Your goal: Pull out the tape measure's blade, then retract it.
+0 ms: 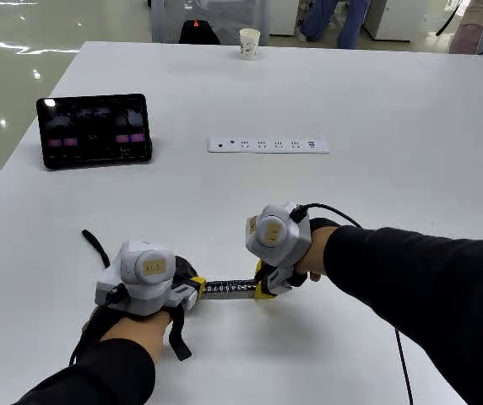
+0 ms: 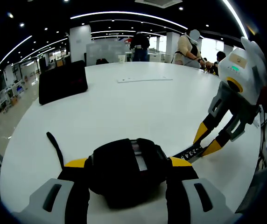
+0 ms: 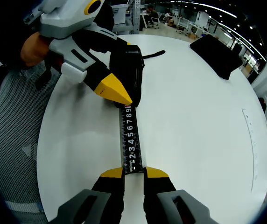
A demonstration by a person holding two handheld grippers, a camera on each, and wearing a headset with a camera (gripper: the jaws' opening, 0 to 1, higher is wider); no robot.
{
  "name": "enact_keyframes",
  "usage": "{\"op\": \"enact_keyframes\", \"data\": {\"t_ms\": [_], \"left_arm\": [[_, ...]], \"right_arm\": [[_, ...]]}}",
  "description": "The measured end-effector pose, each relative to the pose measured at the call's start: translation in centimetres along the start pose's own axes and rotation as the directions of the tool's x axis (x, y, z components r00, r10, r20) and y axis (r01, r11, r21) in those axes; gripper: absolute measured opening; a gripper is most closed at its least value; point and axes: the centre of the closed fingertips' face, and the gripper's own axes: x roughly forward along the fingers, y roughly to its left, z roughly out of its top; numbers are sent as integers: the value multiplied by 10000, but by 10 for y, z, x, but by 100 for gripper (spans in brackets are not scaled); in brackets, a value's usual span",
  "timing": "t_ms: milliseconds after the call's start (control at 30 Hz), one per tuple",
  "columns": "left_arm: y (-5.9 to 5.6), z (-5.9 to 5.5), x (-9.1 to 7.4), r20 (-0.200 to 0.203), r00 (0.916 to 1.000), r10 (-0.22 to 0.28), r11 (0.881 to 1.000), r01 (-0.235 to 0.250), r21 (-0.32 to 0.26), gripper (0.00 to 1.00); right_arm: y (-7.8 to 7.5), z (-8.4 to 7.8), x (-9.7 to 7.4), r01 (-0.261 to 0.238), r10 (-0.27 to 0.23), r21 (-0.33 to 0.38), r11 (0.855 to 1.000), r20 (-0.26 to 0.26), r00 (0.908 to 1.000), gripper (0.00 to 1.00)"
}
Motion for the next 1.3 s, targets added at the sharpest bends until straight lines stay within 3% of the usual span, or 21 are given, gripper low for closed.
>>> {"op": "enact_keyframes", "data": {"t_ms": [1300], "left_arm": [[0,0,0,-47,9998,-170,9997,170,-182,61]], "right_arm": [[0,18,7,-21,18,91,10000,346,9994,12]]}}
